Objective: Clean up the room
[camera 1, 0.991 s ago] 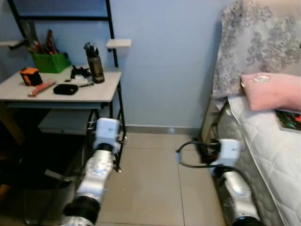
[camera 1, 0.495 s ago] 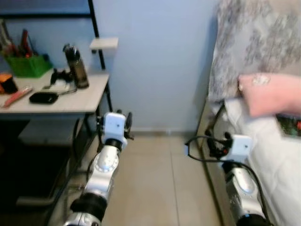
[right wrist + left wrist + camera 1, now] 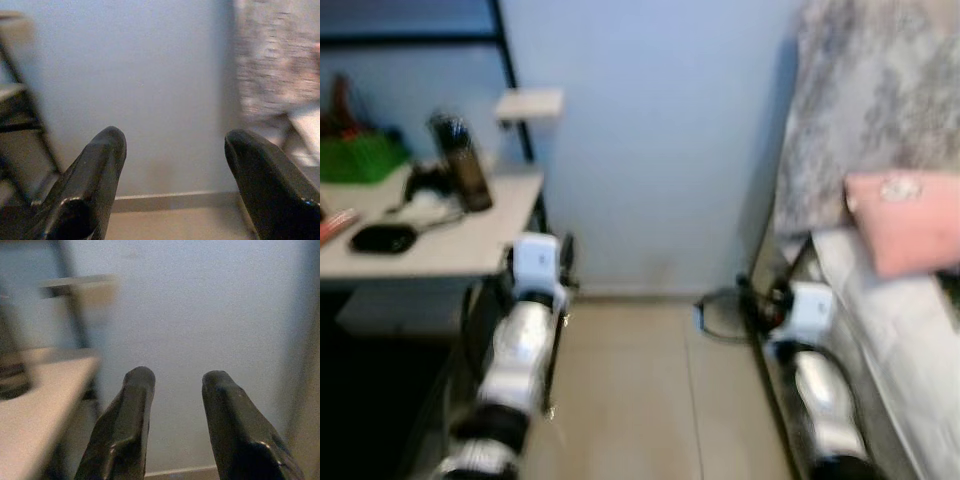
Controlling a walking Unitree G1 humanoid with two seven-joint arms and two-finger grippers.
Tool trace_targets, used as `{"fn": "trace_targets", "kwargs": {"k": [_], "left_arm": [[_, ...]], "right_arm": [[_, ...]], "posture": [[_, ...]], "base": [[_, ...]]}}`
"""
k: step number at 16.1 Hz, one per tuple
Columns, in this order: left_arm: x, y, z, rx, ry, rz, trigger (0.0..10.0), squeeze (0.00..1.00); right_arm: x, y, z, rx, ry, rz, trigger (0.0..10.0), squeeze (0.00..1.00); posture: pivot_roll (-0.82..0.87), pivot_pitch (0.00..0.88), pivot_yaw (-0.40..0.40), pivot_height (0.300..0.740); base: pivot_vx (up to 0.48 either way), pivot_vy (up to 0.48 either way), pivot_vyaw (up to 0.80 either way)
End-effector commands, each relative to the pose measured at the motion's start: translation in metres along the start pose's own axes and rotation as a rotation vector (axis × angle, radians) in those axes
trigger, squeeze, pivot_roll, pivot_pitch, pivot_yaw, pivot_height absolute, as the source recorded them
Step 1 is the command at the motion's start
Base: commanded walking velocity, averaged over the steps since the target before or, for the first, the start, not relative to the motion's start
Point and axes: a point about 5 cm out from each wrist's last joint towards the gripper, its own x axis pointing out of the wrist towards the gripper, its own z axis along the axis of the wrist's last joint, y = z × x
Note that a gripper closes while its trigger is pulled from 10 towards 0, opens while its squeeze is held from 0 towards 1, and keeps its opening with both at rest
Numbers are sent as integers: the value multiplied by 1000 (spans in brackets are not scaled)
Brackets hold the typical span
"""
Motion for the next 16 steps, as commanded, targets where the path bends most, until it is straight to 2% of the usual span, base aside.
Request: {"fn": "trace_targets", "kwargs": {"k": [1, 6, 12, 14, 16], "left_arm": [[-1, 10, -1, 16, 7, 17, 10000, 0], [-2, 9, -2, 1, 6, 17, 10000, 0], [-1, 9, -1, 0, 2, 16, 10000, 0], [-2, 10, -1, 2, 2, 16, 10000, 0], [-4, 11, -3, 11, 9, 11, 10000, 0]], "right_arm": [[3, 6, 2, 4, -8, 16, 10000, 0], [2, 7, 1, -35, 2, 54, 10000, 0], [2, 9, 0, -16, 9, 55, 10000, 0], [1, 12, -3, 24, 23, 47, 10000, 0], [5, 17, 2, 6, 6, 75, 10000, 0]], "posture": [[128, 0, 22, 740], [130, 0, 19, 740], [129, 0, 26, 740], [126, 0, 31, 740], [125, 0, 32, 740]], "base": [[480, 0, 0], [480, 0, 0], [480, 0, 0], [480, 0, 0], [480, 0, 0]]}}
